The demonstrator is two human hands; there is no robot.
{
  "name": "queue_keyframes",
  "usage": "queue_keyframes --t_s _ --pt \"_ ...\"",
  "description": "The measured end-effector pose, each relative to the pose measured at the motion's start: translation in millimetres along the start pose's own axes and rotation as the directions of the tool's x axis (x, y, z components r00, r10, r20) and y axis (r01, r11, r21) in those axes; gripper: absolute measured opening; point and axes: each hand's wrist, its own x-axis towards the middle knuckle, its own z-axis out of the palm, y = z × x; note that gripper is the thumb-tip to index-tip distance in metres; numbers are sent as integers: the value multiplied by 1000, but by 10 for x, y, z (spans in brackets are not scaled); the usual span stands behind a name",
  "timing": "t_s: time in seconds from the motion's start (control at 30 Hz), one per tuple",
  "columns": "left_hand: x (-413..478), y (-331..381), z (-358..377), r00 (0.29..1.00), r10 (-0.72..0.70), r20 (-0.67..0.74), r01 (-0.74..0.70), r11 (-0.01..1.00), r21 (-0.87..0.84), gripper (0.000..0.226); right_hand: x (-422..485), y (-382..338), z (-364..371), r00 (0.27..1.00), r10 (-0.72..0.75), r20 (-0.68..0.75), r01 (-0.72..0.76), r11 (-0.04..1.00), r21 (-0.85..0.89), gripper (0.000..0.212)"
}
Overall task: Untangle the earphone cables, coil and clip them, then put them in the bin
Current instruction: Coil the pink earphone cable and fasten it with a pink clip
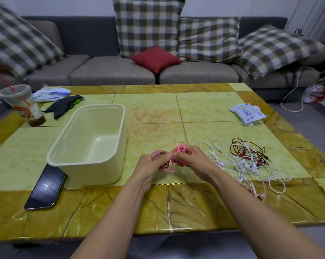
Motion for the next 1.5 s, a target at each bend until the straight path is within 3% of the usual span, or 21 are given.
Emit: queue_keyframes --t_s 0.1,0.27,0.37,0.47,0.53,0.63,0.7,0.8,0.87,0.97,1.03,1.17,1.27,1.33,1.5 --pt "47 -36 -32 999 -51 11 51 998 -44 21 33 1 18 1000 16 -6 -15 1000 22 8" --pt "160 -117 -72 989 -143 36 148 959 -241 41 92 8 62 999 43 -21 -41 996 85 14" --pt "211 -112 -111 991 -134 -8 125 944 -306 47 189 -10 47 974 66 -218 -37 990 136 18" --pt "253 -116 -134 989 -144 -24 128 936 -328 42 337 -19 -19 882 30 -469 44 988 146 7" --pt "265 -118 -131 986 -165 -29 146 930 -337 29 398 14 -37 876 40 -480 -5 997 74 34" --pt "298 -135 -112 984 -174 -49 148 932 -332 22 366 34 2 907 39 -419 -195 922 -335 87" --pt "327 -148 -95 983 -171 -60 142 933 -331 20 300 -14 42 931 -76 -358 -132 842 -523 82" --pt "322 -152 -68 985 -163 -63 132 930 -343 28 203 -112 50 980 -173 -96 123 913 -390 51" --pt "286 -138 -40 985 -169 -22 150 921 -361 42 138 -130 104 981 -193 23 189 923 -335 35" --pt "205 -97 9 977 -206 56 211 897 -389 36 78 -155 130 975 -217 -47 203 957 -206 18" --pt "148 -77 34 970 -226 88 242 875 -420 23 20 -183 94 978 -198 -64 189 975 -120 16" --pt "63 -77 53 965 -236 114 262 856 -445 19 -114 -186 30 983 -150 -107 157 986 63 13" --pt "54 -70 45 971 -227 71 233 851 -471 22 -153 -233 -11 969 -11 -247 102 927 360 12" --pt "38 -67 57 975 -220 33 208 848 -487 20 -185 -276 -20 962 90 -257 47 875 482 15" --pt "-36 -63 136 981 -188 -50 147 884 -444 32 -254 -277 44 983 101 -154 -63 969 238 18"
